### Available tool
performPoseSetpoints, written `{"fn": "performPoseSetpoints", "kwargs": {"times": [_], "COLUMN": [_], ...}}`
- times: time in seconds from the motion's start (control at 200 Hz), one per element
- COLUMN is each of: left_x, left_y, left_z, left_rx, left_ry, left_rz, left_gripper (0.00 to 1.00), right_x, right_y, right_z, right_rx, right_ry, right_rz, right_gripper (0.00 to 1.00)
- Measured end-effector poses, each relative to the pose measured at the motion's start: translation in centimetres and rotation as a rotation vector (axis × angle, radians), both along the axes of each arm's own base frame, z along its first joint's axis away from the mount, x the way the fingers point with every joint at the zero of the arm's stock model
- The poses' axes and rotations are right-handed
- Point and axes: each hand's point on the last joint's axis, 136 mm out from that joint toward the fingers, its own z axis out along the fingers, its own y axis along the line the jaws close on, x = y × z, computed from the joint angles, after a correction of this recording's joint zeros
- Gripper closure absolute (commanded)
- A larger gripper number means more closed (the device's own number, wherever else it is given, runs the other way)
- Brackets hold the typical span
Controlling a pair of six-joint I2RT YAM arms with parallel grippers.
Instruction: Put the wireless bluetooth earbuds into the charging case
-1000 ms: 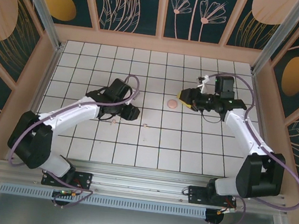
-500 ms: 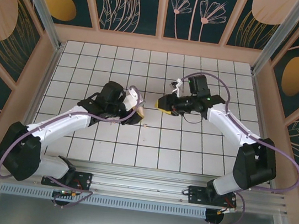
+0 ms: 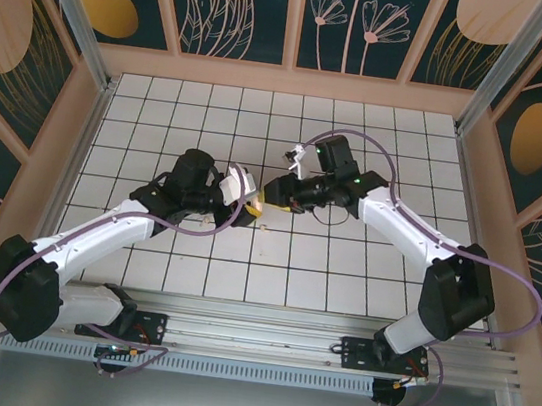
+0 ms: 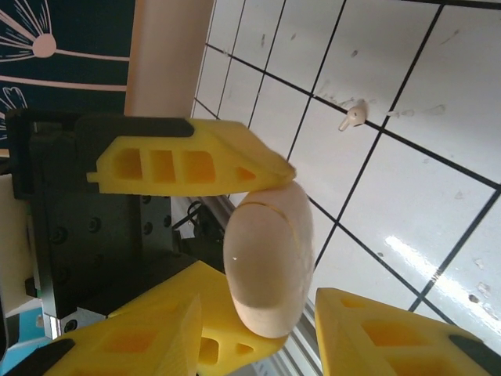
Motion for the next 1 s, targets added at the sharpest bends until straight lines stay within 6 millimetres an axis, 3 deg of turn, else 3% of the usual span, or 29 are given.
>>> {"fn": "performPoseSetpoints", "kwargs": {"times": [0.35,0.581,0.746,0.786,0.836,1.001], "left_x": [0.0,0.1,0.2,0.3,0.3,0.2], "left_y": [-0.4,-0.3,-0.2,-0.2,-0.2,-0.2], "left_z": [0.6,0.7,0.6,0.6,0.7,1.2], "left_rx": [-0.023,-0.024,-0.023,-0.024,-0.026,-0.032], "left_ry": [-0.020,-0.022,-0.018,-0.017,-0.014,-0.032], "left_rz": [-0.016,-0.012,-0.003,-0.002,0.001,-0.005], "left_gripper": [0.59,0.58,0.44,0.39,0.25,0.22], "right_x": [-0.1,0.1,0.2,0.2,0.2,0.5], "right_y": [0.4,0.7,0.7,0.7,0.7,0.4], "right_z": [-0.6,-0.5,-0.3,-0.3,-0.1,0.4], "right_rx": [-0.015,-0.005,-0.001,0.001,0.004,0.009], "right_ry": [0.011,0.012,0.005,0.000,-0.007,-0.060], "right_rz": [0.001,-0.002,-0.004,-0.005,-0.006,-0.030], "right_gripper": [0.59,0.74,0.80,0.81,0.81,0.83]}}
